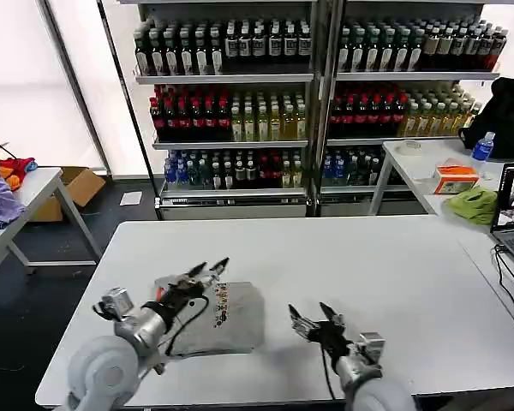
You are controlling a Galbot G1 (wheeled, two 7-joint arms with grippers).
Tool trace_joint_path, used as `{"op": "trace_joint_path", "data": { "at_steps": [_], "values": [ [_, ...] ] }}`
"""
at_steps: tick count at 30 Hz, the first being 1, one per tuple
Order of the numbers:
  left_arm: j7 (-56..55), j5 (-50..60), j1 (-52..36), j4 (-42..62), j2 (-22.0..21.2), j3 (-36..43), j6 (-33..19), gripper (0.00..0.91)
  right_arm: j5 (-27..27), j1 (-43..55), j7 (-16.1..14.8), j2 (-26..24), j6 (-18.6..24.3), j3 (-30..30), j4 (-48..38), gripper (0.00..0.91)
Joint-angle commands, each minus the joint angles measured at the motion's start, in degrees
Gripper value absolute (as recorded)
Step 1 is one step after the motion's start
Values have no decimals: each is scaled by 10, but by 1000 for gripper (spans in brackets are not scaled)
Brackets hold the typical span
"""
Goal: Fold and organize the clothes.
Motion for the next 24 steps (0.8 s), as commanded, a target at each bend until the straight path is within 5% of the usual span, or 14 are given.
{"op": "trace_joint_path", "data": {
  "at_steps": [1, 2, 3, 4, 10, 15, 24],
  "values": [
    [46, 101, 65, -41, 29, -190, -21, 907, 52, 174, 83, 83, -75, -207, -120, 877],
    [46, 101, 70, -43, 29, -194, -22, 907, 49, 174, 84, 85, -72, -212, -124, 605],
    [48, 100, 75, -45, 27, -196, -23, 907, 45, 173, 86, 86, -69, -217, -124, 191],
    [49, 101, 76, -45, 26, -196, -23, 907, 42, 171, 88, 86, -72, -221, -121, 0],
    [48, 87, 75, -43, 15, -187, -25, 907, 37, 152, 123, 72, -78, -224, -97, 0],
    [49, 85, 74, -34, 5, -178, -26, 907, -22, 125, 62, 49, -15, -194, -72, 0],
    [54, 84, 85, -21, 9, -188, -35, 907, -68, 98, -37, -5, 23, -86, -47, 0]
  ]
}}
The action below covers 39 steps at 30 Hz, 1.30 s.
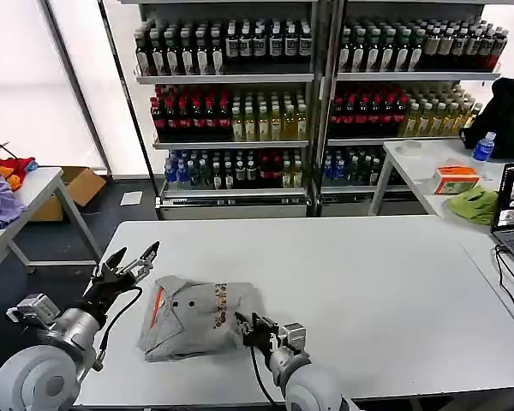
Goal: Fold and organize the clothes.
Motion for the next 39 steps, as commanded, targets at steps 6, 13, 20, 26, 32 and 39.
{"op": "trace_joint_path", "data": {
  "at_steps": [6, 13, 20, 26, 32, 39],
  "values": [
    [14, 5, 27, 12, 9, -36, -13, 907, -30, -73, -93, -142, -1, 163, 72, 0],
    [13, 8, 22, 12, -3, -18, -14, 907, -22, -149, -87, -185, -17, 249, 88, 0],
    [14, 15, 16, 8, -16, -2, -17, 907, -61, -170, -75, -159, -41, 287, 81, 907],
    [30, 18, 17, -4, -13, 4, -19, 907, -123, -186, -77, -147, 13, 315, 101, 907],
    [33, 30, 18, -17, -19, 13, -18, 907, -208, -156, -38, -93, 39, 255, 120, 907],
    [33, 38, 20, -12, -22, 16, -21, 907, -187, -80, -73, -46, 89, 138, 3, 907]
  ]
}}
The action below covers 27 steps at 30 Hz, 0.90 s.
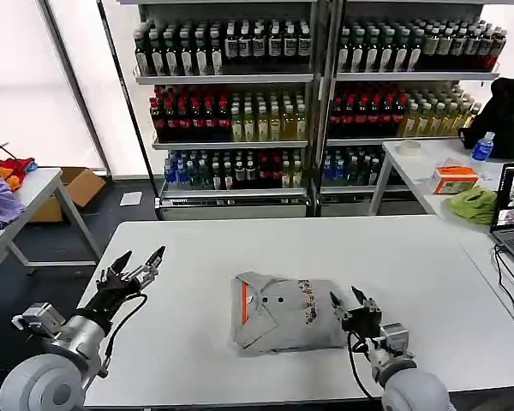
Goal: Fold and organize the clothes.
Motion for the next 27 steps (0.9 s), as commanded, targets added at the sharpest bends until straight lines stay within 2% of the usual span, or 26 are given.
{"op": "trace_joint_path", "data": {
  "at_steps": [1, 3, 6, 11, 14, 15, 19, 20, 22, 27],
  "values": [
    [5, 7, 3, -3, -4, 4, -4, 907, -31, 64, -27, 63, 70, -109, -110, 907],
    [6, 8, 4, -2, -4, 2, -5, 907, -20, 63, -27, 63, 76, -110, -131, 907],
    [8, 7, 9, -1, -1, -1, -5, 907, 14, 41, 11, 57, 51, -95, -137, 907],
    [9, 8, 4, 12, -2, 3, -7, 907, 109, 3, 17, 43, 44, -70, -105, 907],
    [9, 11, -2, 12, -4, 11, -8, 907, 78, 7, 4, 49, 84, -48, -45, 907],
    [9, 11, -2, 12, -3, 13, -7, 907, 47, 10, -3, 46, 94, -37, -8, 907],
    [9, 12, 0, 10, -2, 10, -8, 907, -4, 9, -20, 28, 102, 15, 55, 907],
    [10, 11, 1, 10, -4, 9, -9, 907, -14, 3, -26, 23, 115, 39, 68, 907],
    [12, 12, 6, 10, -8, 9, -10, 907, -20, -13, -35, 18, 119, 75, 76, 907],
    [18, 26, 19, 9, -17, 10, -17, 907, -18, -73, -93, 25, 156, 157, 30, 907]
  ]
}}
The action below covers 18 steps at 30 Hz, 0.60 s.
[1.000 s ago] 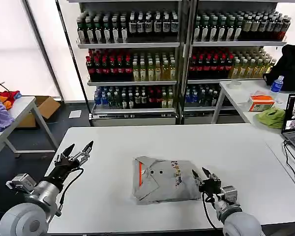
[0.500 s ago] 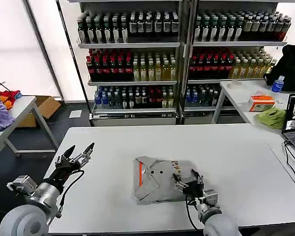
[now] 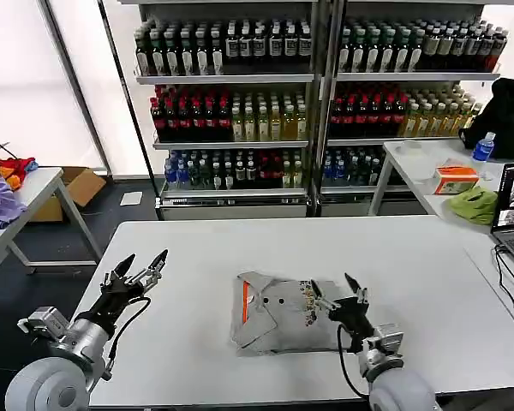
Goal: Fold and organize the clothes.
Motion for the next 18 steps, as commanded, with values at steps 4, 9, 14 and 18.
{"op": "trace_joint_path", "data": {
  "at_steps": [4, 9, 14, 18],
  "values": [
    [17, 45, 30, 3, -19, 11, -21, 907, -14, -99, -108, 10, 129, 183, -23, 907],
    [81, 144, 77, 4, -41, 15, -68, 907, 54, -147, -205, 32, 139, 267, -7, 907],
    [147, 256, 101, 9, -70, 16, -115, 907, 36, -166, -215, 33, 154, 304, -34, 907],
    [177, 313, 104, 10, -97, 25, -135, 907, 38, -170, -211, 25, 163, 303, -41, 907]
  ]
}}
